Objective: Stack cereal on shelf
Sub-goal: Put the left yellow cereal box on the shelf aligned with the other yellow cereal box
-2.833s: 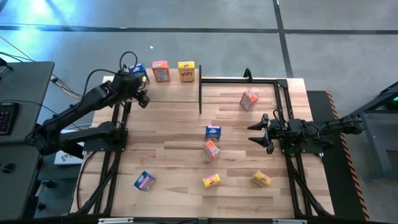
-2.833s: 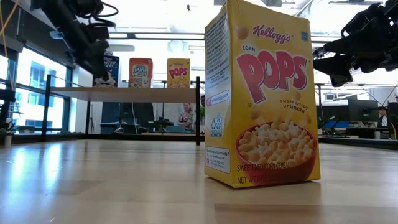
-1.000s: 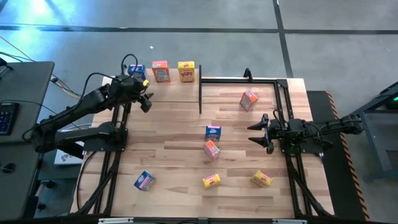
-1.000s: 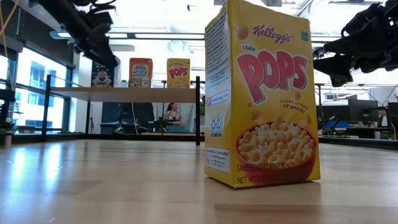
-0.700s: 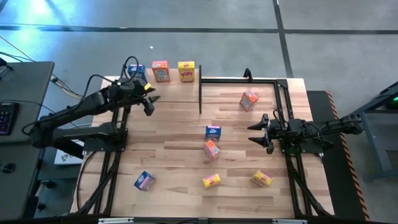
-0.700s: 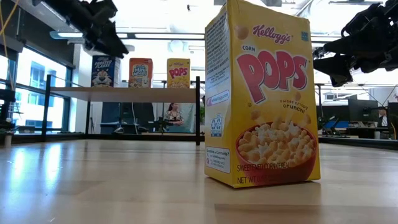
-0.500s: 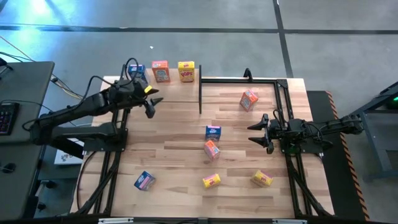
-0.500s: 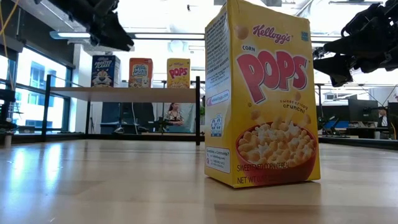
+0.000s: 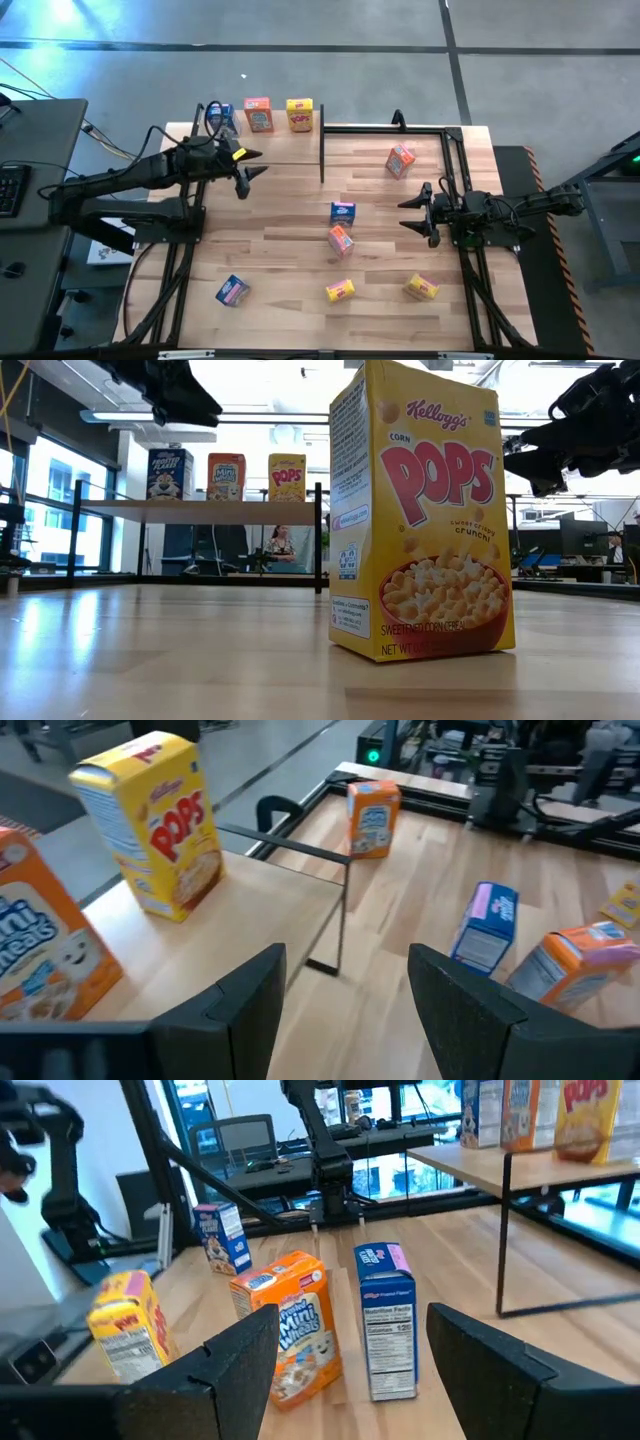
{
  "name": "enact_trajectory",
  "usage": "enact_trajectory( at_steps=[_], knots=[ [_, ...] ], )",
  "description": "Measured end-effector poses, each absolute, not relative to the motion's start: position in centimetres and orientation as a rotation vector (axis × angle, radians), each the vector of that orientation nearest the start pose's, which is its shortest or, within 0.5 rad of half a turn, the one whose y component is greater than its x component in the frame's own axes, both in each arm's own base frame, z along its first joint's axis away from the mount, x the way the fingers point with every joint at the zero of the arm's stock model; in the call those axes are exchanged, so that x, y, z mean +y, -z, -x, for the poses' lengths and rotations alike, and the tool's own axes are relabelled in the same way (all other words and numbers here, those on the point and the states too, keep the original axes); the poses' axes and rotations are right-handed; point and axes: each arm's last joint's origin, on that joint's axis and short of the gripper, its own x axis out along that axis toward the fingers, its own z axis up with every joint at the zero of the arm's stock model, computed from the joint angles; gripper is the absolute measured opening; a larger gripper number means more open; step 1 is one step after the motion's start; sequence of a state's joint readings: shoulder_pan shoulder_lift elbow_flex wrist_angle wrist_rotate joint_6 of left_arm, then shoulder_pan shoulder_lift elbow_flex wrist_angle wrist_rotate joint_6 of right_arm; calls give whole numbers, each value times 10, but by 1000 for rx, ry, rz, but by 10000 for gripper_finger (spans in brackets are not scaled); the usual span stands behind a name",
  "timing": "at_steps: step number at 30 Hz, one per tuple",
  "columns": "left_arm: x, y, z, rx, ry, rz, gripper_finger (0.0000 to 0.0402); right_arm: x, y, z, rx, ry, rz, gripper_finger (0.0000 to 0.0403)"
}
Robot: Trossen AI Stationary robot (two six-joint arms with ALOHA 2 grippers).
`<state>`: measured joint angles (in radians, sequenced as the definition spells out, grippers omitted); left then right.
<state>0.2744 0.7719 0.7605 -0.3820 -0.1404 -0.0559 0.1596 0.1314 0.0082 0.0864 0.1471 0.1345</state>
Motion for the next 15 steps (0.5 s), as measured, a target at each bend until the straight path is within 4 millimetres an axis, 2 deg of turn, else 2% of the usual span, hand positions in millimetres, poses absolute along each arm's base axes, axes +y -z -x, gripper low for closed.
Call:
enact_trajectory(
  at_steps=[4,10,15],
  knots=[
    [44,-310,-160,354,-399,114,203,12,-164,-104,37,-8,-112,248],
    [38,-313,-168,311,-355,111,203,13,-164,-104,40,-28,-252,248],
    [35,-310,-179,313,-326,107,203,15,-167,-104,22,-100,-272,248]
  ],
)
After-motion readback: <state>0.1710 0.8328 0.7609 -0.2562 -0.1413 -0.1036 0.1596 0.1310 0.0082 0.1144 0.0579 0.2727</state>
